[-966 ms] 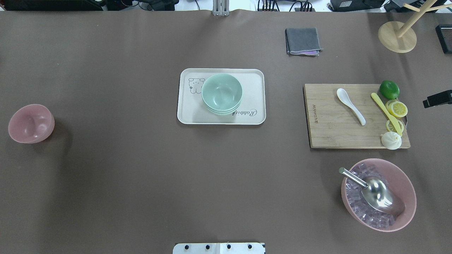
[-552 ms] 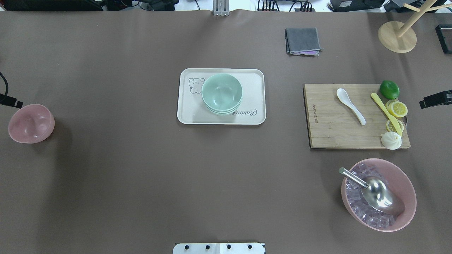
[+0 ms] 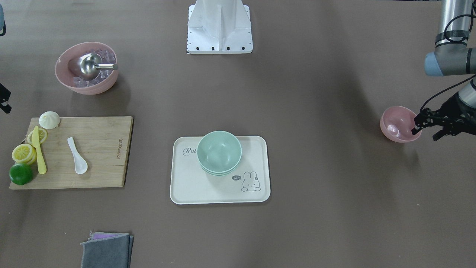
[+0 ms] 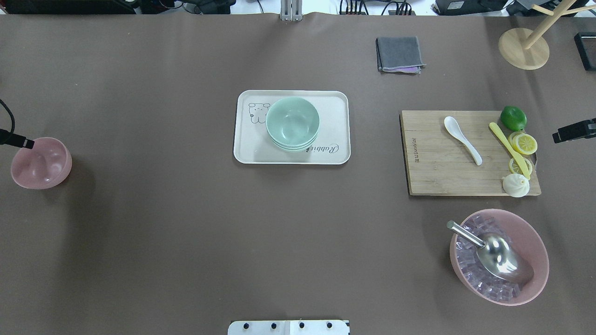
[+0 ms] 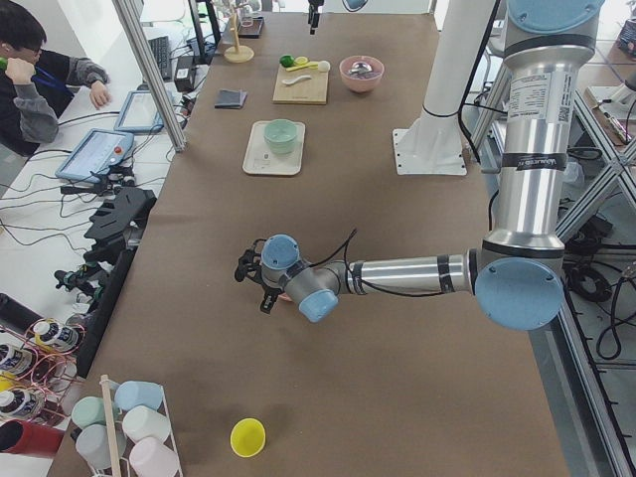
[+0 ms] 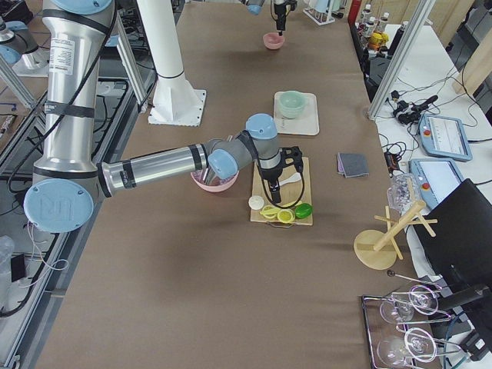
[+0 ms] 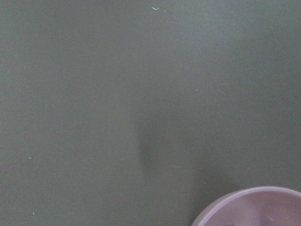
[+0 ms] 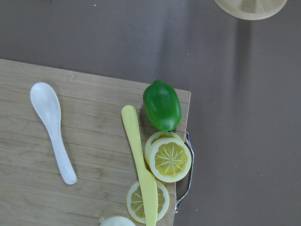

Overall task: Stack pink bowl on green and place spoon
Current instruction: 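Lower the left gripper onto the rim of the pink bowl and grasp it, then lift the pink bowl with the left gripper and carry it over the green bowl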

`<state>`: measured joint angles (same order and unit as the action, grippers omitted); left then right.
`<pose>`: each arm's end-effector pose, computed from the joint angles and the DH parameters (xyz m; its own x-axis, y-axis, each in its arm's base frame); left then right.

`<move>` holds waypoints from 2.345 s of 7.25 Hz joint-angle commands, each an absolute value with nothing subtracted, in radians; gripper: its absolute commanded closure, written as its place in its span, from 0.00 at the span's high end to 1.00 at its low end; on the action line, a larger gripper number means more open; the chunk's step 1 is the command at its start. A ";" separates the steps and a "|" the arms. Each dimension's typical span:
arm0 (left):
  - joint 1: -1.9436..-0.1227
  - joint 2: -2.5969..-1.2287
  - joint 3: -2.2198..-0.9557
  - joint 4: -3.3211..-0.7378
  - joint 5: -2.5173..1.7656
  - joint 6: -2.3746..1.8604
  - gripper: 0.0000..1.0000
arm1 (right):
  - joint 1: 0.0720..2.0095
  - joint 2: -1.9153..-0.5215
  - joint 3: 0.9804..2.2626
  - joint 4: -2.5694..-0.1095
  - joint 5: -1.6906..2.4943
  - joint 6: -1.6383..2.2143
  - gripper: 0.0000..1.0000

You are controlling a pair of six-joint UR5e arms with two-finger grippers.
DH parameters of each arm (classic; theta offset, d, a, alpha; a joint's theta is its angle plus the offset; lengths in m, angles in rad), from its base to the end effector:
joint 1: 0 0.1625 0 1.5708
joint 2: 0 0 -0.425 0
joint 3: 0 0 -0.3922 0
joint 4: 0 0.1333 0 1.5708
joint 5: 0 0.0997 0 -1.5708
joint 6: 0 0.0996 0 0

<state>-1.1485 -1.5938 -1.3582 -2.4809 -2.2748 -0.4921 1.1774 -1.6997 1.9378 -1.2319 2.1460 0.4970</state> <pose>0.1503 -0.5025 0.6526 0.6041 0.2948 -0.7404 -0.0256 0.9358 0.3517 -0.1016 -0.4512 0.5071 0.7344 -0.1546 0.6609 -0.0329 0.9645 0.2621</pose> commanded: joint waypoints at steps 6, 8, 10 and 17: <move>-1.137 -1.611 -1.420 -2.484 -2.380 -0.518 0.00 | 1.177 -1.697 1.939 -1.229 2.146 0.497 1.00; -1.137 -1.701 -1.445 -2.479 -2.384 -0.714 0.00 | 1.177 -1.698 1.939 -1.229 2.146 0.497 1.00; -1.074 -1.813 -1.524 -2.391 -2.329 -0.945 0.00 | 1.175 -1.698 1.939 -1.229 2.148 0.497 1.00; -0.721 -2.421 -1.475 -1.773 -1.970 -1.276 0.00 | 1.164 -1.690 1.937 -1.229 2.146 0.499 1.00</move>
